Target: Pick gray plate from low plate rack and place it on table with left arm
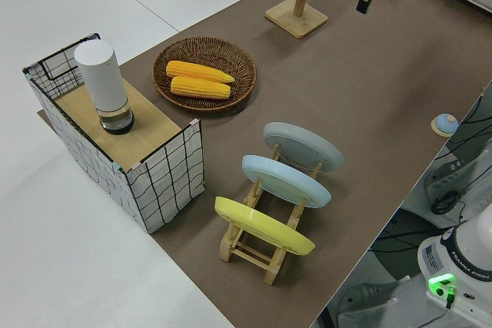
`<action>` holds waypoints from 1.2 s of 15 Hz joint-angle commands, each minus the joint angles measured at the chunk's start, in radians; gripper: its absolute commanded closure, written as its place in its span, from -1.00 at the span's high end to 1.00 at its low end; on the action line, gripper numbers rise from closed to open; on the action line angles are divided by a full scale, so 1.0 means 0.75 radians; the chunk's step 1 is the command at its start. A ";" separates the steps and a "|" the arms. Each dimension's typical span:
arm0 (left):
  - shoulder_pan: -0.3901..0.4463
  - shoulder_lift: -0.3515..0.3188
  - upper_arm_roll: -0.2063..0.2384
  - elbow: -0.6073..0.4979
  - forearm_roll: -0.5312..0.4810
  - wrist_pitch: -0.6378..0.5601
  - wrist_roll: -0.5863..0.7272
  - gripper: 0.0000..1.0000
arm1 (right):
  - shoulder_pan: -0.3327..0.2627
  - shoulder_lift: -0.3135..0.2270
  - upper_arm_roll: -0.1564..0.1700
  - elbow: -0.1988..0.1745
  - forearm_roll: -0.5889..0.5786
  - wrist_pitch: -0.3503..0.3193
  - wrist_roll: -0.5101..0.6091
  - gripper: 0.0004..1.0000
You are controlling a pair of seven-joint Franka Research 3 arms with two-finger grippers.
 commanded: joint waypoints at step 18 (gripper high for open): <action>0.011 -0.067 0.240 -0.053 0.075 -0.037 0.178 0.99 | -0.010 -0.003 0.009 0.008 0.010 -0.019 -0.002 0.98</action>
